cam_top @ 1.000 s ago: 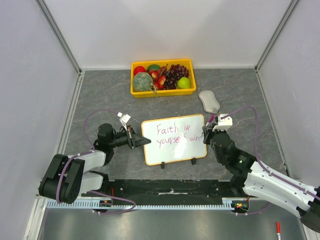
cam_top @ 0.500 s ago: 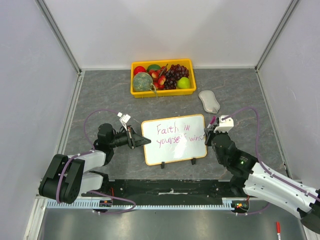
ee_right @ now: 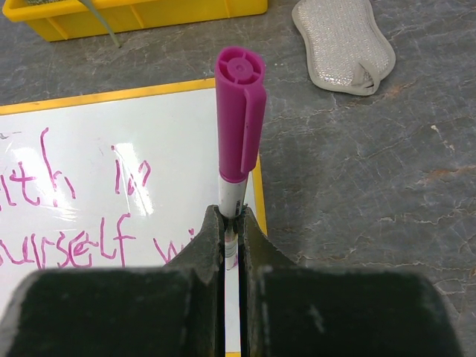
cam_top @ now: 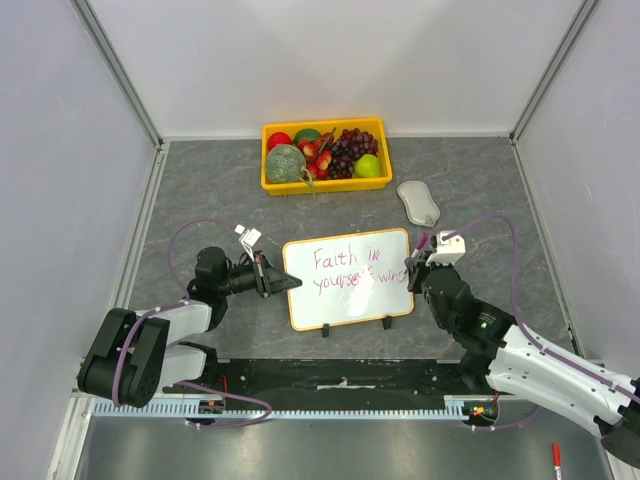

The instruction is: Write a sentence on the whiteboard

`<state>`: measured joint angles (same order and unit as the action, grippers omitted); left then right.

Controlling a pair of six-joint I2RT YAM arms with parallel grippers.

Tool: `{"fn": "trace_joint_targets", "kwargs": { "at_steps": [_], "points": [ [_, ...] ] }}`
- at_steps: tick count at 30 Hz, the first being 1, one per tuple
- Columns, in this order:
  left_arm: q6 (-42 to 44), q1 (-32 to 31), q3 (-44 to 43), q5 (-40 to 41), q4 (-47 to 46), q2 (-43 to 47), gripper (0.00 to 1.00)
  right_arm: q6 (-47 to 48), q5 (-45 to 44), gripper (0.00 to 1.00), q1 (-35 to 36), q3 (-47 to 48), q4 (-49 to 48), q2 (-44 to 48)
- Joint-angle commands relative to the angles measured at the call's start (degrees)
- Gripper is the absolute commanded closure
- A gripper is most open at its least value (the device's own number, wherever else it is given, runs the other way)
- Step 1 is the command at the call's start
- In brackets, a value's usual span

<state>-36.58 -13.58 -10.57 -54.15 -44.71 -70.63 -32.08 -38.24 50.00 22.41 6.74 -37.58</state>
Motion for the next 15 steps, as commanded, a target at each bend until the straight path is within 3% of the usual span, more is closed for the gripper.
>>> {"fn": "trace_joint_targets", "kwargs": {
  "at_steps": [1, 15],
  "points": [
    [4.9, 0.1, -0.3, 4.4, 0.2, -0.6, 0.98, -1.7, 1.2, 1.00, -0.2, 0.8, -1.7, -0.2],
    [5.0, 0.1, -0.4, 4.6, 0.3, -0.4, 0.98, -3.1, 4.1, 1.00, -0.2, 5.4, 2.7, 9.4]
  ]
}}
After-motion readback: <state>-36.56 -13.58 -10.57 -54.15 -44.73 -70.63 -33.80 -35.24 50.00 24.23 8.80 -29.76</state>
